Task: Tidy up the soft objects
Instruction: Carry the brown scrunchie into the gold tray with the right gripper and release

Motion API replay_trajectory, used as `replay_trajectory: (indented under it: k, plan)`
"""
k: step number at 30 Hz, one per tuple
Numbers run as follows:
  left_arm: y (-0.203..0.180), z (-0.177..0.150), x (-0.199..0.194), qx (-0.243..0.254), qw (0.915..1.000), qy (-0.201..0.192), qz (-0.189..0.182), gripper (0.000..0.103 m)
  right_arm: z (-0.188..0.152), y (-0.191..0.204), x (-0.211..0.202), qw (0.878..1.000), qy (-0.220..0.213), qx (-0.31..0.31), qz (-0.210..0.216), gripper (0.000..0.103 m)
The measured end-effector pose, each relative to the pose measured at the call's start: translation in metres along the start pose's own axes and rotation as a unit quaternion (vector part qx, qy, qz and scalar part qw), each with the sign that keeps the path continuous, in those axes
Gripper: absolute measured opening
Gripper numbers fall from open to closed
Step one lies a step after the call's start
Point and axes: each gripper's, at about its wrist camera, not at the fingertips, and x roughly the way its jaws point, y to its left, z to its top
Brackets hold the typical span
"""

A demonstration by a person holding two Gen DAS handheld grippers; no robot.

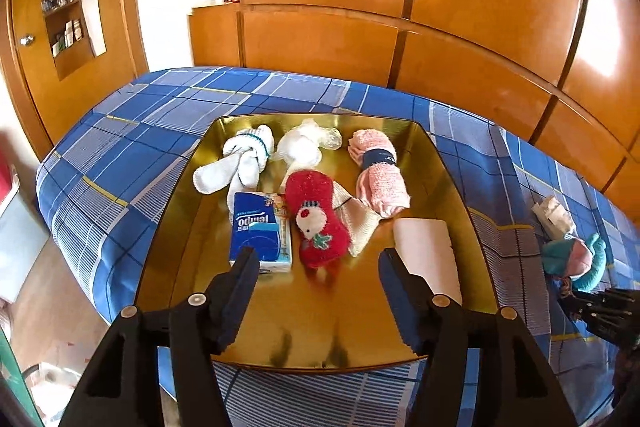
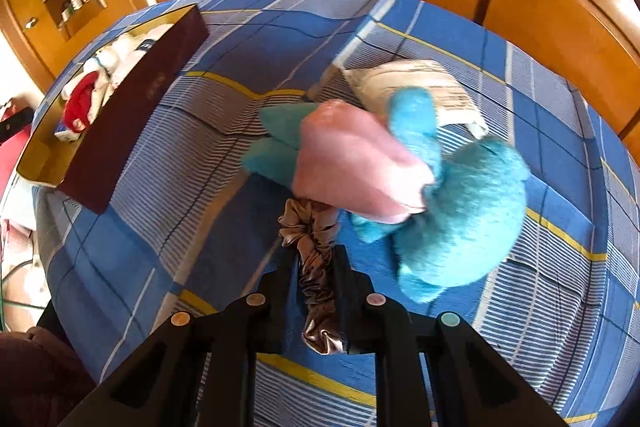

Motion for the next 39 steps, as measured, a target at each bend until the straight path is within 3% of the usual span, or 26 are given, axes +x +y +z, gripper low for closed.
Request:
replay_trajectory:
  k: [4,11,24,33,39]
  plan:
    - [-0.003,-0.004,-0.001,0.002,1.0000,0.003,-0.002,0.063,0.000,0.002,0.000,1.000,-0.001,0.000,0.003,0.015]
    - [-0.004,-0.008,-0.003,0.004,1.0000,0.004,-0.002,0.063,0.004,0.009,-0.012,0.998,-0.022,0.016,0.054,0.012]
    - [0.004,-0.011,-0.005,-0.008,0.9999,0.005,-0.006,0.063,0.022,0.050,-0.020,0.995,-0.036,-0.004,0.090,0.012]
    - [0.039,-0.009,-0.010,-0.047,0.9987,-0.005,0.019,0.063,0.070,0.140,-0.033,0.981,-0.061,-0.089,0.160,0.012]
    - [0.065,-0.011,-0.013,-0.074,0.9965,-0.007,0.038,0.063,0.093,0.212,-0.011,0.972,-0.047,-0.132,0.191,0.012]
